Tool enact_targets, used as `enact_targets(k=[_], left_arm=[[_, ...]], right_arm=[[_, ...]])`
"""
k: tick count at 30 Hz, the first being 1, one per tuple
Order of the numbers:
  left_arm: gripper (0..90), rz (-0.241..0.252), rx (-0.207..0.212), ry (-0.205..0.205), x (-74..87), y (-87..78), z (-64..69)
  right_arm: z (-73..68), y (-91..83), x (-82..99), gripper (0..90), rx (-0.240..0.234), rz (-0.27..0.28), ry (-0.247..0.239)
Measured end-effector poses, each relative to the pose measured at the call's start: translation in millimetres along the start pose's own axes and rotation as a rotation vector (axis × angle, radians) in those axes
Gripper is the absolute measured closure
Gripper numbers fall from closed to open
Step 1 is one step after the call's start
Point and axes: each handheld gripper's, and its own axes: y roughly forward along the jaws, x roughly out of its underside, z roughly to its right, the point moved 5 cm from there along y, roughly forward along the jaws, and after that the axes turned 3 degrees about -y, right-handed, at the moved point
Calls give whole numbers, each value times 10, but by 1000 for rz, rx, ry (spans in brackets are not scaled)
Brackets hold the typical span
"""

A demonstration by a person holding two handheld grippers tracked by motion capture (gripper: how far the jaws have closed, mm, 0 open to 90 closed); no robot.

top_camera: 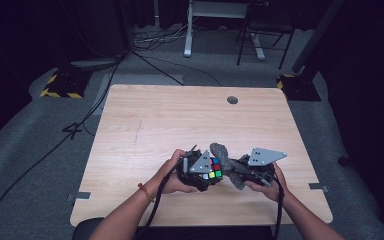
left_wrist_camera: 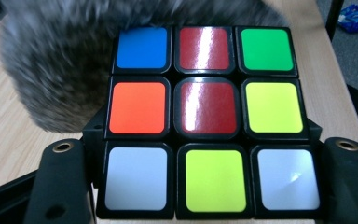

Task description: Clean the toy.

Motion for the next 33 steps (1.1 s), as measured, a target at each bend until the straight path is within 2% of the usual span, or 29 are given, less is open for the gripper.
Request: enact_targets(k=[3,5,8,13,16,19,23,27,29,33], left_arm=[[332,20,-8,1,-15,-66,-28],[333,40,-7,-15,-25,-110,-50],[333,37,-18,-14,-24,-143,-74],[332,20,-21,-23,15,-111,-101],[332,-28,-33,-7,55,-42,-81],[333,-36,-13,-10,69,19,-45],[333,-11,24,2,31,8,5],[332,5,28,17,-12,-32,33],[332,24,22,11,-30,-73,26],[332,48,3,6,-52,-155,-11]], right_arm=[[-14,47,81,774,-13,-42,3],[-36,68,136,774,-21,-69,-2],[-94,89,186,774,-54,-87,0],[-139,12,105,773,-64,-47,-19],[-147,-36,45,773,-75,-3,-24],[-162,-64,-28,773,-57,14,-48],[-105,-68,-40,773,-29,17,-31],[-49,-25,37,772,-22,-32,-18],[-33,5,101,772,-16,-62,-23],[-51,68,207,772,-50,-104,-12]])
